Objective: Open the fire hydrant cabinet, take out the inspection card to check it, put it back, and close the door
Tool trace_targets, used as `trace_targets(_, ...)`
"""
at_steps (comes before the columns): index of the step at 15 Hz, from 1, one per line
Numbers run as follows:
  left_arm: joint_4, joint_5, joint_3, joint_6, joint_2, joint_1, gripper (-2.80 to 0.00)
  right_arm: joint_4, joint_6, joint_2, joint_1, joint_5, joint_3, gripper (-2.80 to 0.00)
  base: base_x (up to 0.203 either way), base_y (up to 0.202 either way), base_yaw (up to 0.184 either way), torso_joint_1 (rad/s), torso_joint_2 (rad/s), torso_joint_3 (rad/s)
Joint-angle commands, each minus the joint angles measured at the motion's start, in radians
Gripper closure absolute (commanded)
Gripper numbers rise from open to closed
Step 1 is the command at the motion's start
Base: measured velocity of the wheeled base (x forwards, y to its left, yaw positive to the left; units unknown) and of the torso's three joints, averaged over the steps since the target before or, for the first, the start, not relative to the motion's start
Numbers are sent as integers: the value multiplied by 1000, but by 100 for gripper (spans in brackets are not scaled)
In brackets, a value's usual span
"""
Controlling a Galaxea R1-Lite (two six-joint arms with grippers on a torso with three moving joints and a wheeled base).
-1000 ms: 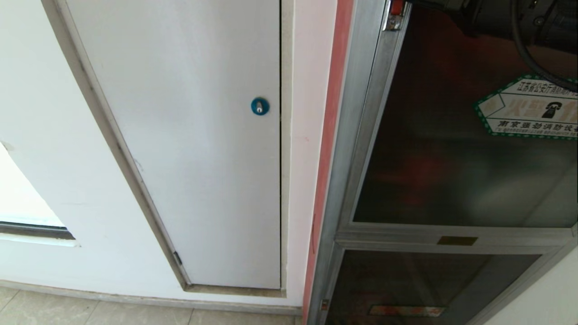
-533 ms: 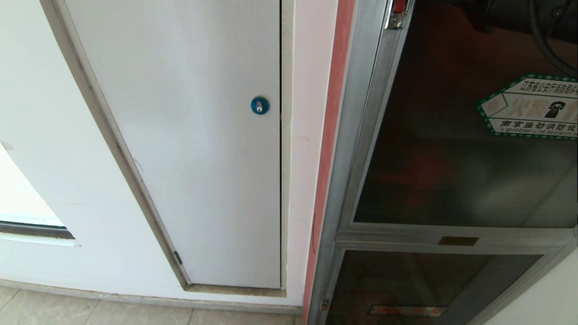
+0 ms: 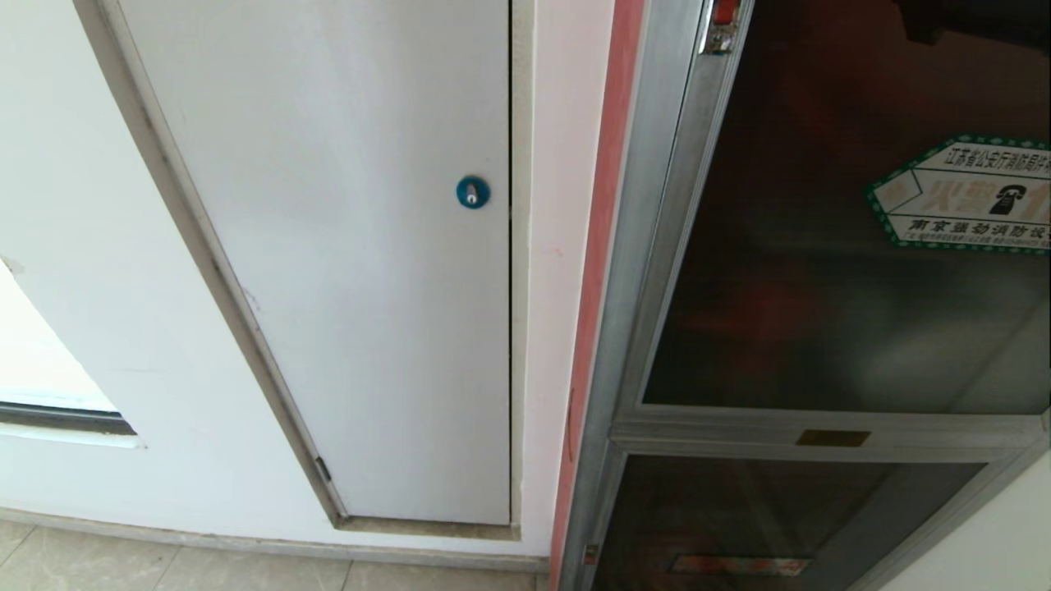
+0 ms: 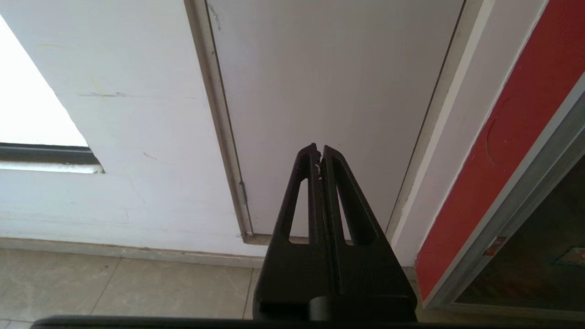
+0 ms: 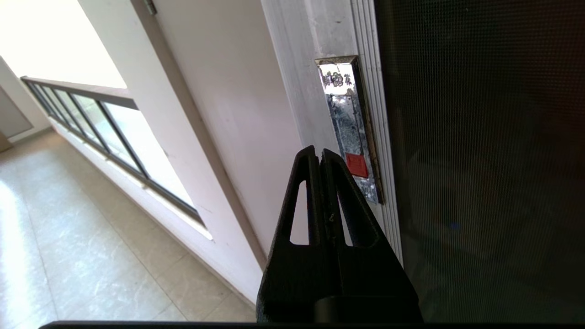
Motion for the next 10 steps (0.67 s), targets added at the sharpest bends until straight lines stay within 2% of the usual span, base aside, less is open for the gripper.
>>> trace_targets(1, -1, 1, 20, -1, 1, 0, 0, -1, 1, -53, 1, 3, 25, 0, 0, 0, 0, 0, 0, 0)
trace_targets(7, -1, 1, 20, -1, 1, 0, 0, 0, 3, -216, -12, -9, 183, 0, 0, 0, 0, 0, 0, 0)
trace_targets(10, -1, 1, 20, -1, 0, 0, 0, 0, -1, -287, -39, -44, 262, 0, 0, 0, 0, 0, 0, 0)
